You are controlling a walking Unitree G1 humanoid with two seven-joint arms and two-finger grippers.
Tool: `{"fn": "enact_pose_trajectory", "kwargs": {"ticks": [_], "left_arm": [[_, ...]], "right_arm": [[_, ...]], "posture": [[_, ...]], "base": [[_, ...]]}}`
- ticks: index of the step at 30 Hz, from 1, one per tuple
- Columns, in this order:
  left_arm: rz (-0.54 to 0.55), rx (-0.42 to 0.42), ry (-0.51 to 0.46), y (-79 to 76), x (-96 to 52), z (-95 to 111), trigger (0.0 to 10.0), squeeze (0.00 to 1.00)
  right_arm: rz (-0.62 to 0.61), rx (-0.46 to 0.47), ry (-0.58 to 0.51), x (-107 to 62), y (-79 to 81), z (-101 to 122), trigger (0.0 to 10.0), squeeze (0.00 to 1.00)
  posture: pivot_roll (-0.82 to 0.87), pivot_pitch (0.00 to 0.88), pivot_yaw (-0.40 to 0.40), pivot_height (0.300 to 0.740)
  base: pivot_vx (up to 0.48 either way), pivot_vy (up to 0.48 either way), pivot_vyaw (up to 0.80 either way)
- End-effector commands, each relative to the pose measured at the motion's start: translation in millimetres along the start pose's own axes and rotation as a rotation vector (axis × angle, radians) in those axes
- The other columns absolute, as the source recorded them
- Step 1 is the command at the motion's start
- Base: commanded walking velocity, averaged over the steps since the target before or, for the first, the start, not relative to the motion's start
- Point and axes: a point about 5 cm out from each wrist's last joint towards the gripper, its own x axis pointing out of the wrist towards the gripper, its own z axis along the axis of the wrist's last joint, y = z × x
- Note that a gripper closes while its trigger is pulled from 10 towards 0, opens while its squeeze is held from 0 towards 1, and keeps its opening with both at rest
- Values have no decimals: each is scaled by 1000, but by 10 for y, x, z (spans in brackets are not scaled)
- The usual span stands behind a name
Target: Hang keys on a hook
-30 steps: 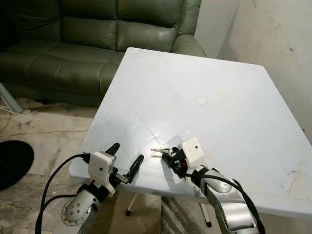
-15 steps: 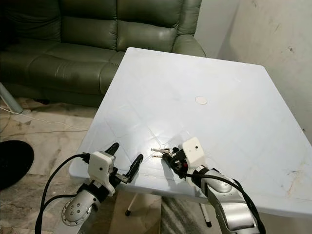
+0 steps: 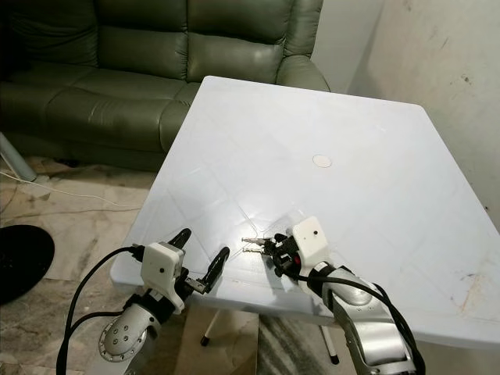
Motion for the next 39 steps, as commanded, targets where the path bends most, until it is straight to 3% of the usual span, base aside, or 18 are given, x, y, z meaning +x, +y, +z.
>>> {"fn": "enact_pose_trajectory", "kwargs": {"ticks": [1, 18, 19, 20, 21, 22, 23, 24, 39], "left_arm": [[-13, 4, -4, -35, 20, 22, 10000, 0], [-9, 1, -4, -39, 15, 27, 10000, 0], [-9, 0, -4, -40, 13, 26, 10000, 0], [-9, 0, -4, -40, 12, 26, 10000, 0], [-9, 0, -4, -40, 12, 26, 10000, 0], [-8, 1, -4, -40, 12, 27, 10000, 0], [-7, 0, -4, -40, 12, 28, 10000, 0], [-7, 0, -4, -40, 12, 28, 10000, 0], [-7, -7, 0, -37, 15, 20, 10000, 0]], "right_arm": [[-2, 10, 36, 5, -11, -52, 10000, 0], [-5, -10, 26, -31, -28, -47, 10000, 0], [-4, 9, 21, -33, -27, -50, 7843, 0], [-2, 6, 7, -38, -24, -36, 1647, 0], [-2, -1, -1, -42, -23, -25, 1647, 0], [-8, -3, -3, -44, -28, -21, 3412, 0], [-9, 1, -2, -46, -29, -23, 745, 0], [-11, -7, -4, -45, -32, -20, 0, 0], [-38, 25, -57, -44, -80, 31, 0, 0]], "posture": [[35, 96, -104, 740], [31, 106, -106, 740], [31, 106, -106, 740], [31, 106, -106, 740], [31, 106, -106, 740], [32, 107, -106, 740], [32, 107, -106, 740], [32, 107, -106, 740], [33, 105, -107, 740]], "base": [[0, 0, 0], [0, 0, 0], [0, 0, 0], [0, 0, 0], [0, 0, 0], [0, 0, 0], [0, 0, 0], [0, 0, 0], [0, 0, 0]]}}
